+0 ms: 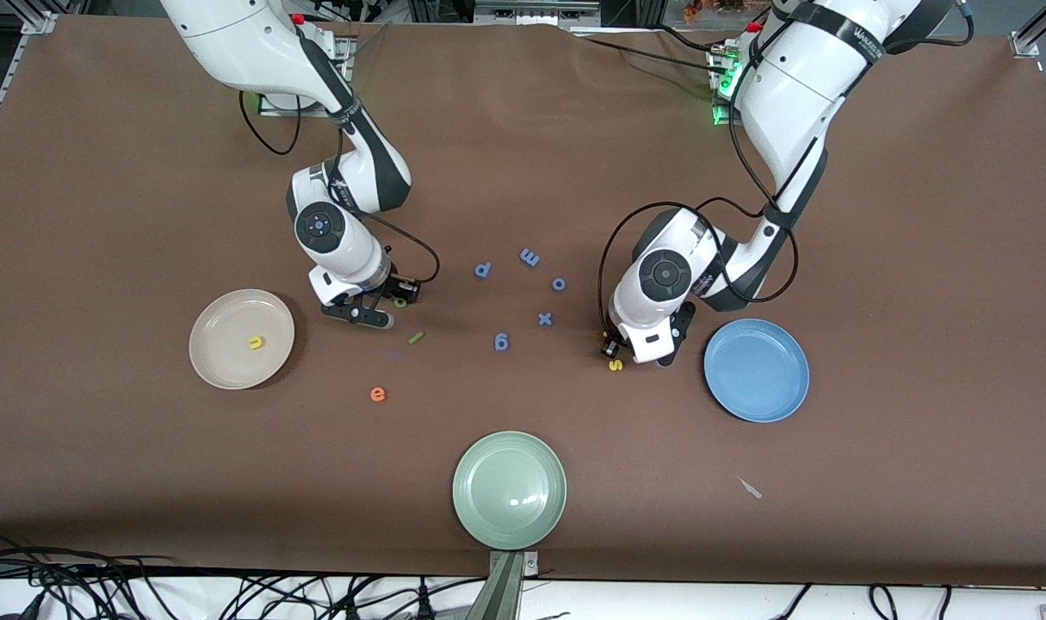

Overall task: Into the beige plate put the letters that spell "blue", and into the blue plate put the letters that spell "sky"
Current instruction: 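Carry the yellow k over the blue plate while the right gripper grasps green a, then release the k onto the blue plate while the right gripper carries green a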

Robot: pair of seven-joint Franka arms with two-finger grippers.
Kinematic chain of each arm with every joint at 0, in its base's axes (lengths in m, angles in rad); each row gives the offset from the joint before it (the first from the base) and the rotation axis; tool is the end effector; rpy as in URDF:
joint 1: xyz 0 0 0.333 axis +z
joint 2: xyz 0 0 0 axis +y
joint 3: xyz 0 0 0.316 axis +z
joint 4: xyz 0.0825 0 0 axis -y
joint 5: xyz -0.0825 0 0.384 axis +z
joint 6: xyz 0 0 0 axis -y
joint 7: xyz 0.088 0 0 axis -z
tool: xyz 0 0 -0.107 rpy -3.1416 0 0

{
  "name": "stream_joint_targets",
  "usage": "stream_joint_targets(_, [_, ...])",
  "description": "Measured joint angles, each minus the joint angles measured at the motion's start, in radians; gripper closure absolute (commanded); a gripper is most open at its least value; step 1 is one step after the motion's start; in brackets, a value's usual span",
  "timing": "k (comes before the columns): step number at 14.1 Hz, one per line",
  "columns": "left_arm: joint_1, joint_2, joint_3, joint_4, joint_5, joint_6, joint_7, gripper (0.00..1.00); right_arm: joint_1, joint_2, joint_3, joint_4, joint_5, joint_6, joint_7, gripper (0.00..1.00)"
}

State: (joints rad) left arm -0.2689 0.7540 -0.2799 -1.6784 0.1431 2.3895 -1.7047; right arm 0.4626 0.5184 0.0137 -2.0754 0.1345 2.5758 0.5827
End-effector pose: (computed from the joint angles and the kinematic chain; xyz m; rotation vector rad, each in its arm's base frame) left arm 0.5875 -0.3353 0.1746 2.6307 1.6527 -0.1381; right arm 0.5205 0.2660 0.1731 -3.0634 0.3420 0.0849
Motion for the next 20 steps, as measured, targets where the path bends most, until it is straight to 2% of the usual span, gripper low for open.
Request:
stream_joint_targets(3, [0.005,-0.014,0.000,0.012,0.000,-0.012,0.000,0.99,0.000,0.001,0.001,0.002,0.000,0.004,0.000,0.61])
stream_joint_targets(7, [0.040,-0.099,0.003,0.028,0.000,-0.155,0.068,0.99,0.000,0.001,0.001,0.010,0.000,0.005,0.000,0.64])
stream_joint_targets(12, [0.172,-0.139,0.008,0.025,0.000,-0.250,0.345,0.97,0.000,0.014,-0.001,0.042,0.000,-0.005,0.000,0.64])
stream_joint_targets(15, [0.267,-0.135,0.012,0.015,0.000,-0.253,0.552,0.94,-0.001,0.014,-0.016,0.088,-0.001,-0.084,-0.008,0.64])
stream_joint_targets(17, [0.310,-0.121,0.013,0.008,0.000,-0.252,0.640,0.79,-0.002,0.013,-0.046,0.137,-0.002,-0.166,-0.043,0.64])
stream_joint_targets(18, [0.322,-0.110,0.013,0.005,0.000,-0.251,0.670,0.46,-0.002,0.012,-0.065,0.160,-0.002,-0.203,-0.069,0.64])
stream_joint_targets(19, [0.330,-0.095,0.014,0.005,0.000,-0.249,0.702,0.07,-0.002,0.011,-0.087,0.180,-0.002,-0.236,-0.104,0.64])
stream_joint_targets(20, [0.336,-0.081,0.014,0.005,0.000,-0.247,0.732,0.00,-0.003,0.009,-0.111,0.197,-0.002,-0.264,-0.149,0.64])
